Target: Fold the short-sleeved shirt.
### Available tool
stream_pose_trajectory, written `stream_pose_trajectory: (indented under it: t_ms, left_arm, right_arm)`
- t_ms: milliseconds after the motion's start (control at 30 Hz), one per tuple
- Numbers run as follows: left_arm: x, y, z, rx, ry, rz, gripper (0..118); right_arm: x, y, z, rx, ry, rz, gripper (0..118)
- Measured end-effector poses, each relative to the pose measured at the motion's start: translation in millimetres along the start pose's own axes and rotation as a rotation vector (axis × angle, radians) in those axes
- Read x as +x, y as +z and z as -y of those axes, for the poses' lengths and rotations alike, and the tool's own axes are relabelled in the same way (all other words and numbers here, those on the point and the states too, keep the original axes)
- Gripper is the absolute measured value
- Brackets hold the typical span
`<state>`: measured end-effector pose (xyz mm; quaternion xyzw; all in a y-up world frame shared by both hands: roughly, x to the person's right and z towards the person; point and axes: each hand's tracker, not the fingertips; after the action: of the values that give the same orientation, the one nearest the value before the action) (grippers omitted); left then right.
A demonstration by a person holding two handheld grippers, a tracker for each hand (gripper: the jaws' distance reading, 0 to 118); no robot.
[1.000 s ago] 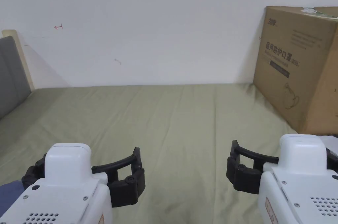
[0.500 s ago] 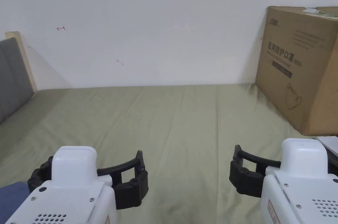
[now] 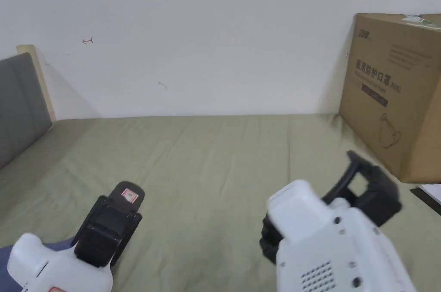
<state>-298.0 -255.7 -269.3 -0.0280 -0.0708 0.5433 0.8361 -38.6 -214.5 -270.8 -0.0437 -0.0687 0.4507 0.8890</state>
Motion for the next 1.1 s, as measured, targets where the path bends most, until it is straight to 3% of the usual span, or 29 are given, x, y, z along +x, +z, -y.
stream_pose_trajectory:
  t_ms: [33,67,133,167,300,400,500,567,633,767,967,1033,1100]
  left_arm:
    - [-9,-2,1,-0.029,0.044,-0.033,117]
    - [-15,-3,2,-0.046,0.039,-0.065,117]
    - [-17,-4,6,-0.034,-0.036,-0.136,117]
    - [-12,-5,5,-0.03,-0.124,-0.156,117]
    - [39,-11,7,0.01,-0.582,-0.176,117]
    - [79,-11,21,0.026,-0.971,-0.137,117]
    - [93,-4,43,-0.029,-1.181,-0.024,117]
    - [90,-4,56,-0.075,-1.239,-0.049,117]
    - [85,-6,64,-0.079,-1.233,-0.071,117]
    - [80,-10,53,-0.098,-1.17,-0.077,117]
    - [83,-11,38,-0.034,-1.101,-0.095,118]
    - [85,-11,38,-0.05,-1.131,-0.131,118]
    - [87,-9,39,-0.058,-1.137,-0.148,115]
  right_arm:
    - [-11,-1,0,-0.014,0.056,-0.019,118]
    - [-19,-1,1,-0.021,0.036,-0.011,118]
    - [-11,-1,3,-0.056,-0.169,-0.153,118]
    - [-7,-3,3,-0.069,-0.251,-0.175,118]
    - [24,-7,11,-0.063,-0.494,-0.096,118]
    - [56,-9,26,-0.054,-0.802,-0.083,118]
    - [68,-12,52,-0.1,-1.038,-0.052,118]
    - [66,-17,72,-0.139,-1.138,-0.111,118]
    - [57,-21,81,-0.242,-1.102,-0.121,118]
    - [49,-14,74,-0.177,-0.955,-0.087,118]
    - [57,-7,51,-0.108,-0.929,-0.057,118]
    - [57,-1,48,-0.051,-0.891,-0.067,108]
    - [54,1,42,-0.046,-0.843,-0.04,84]
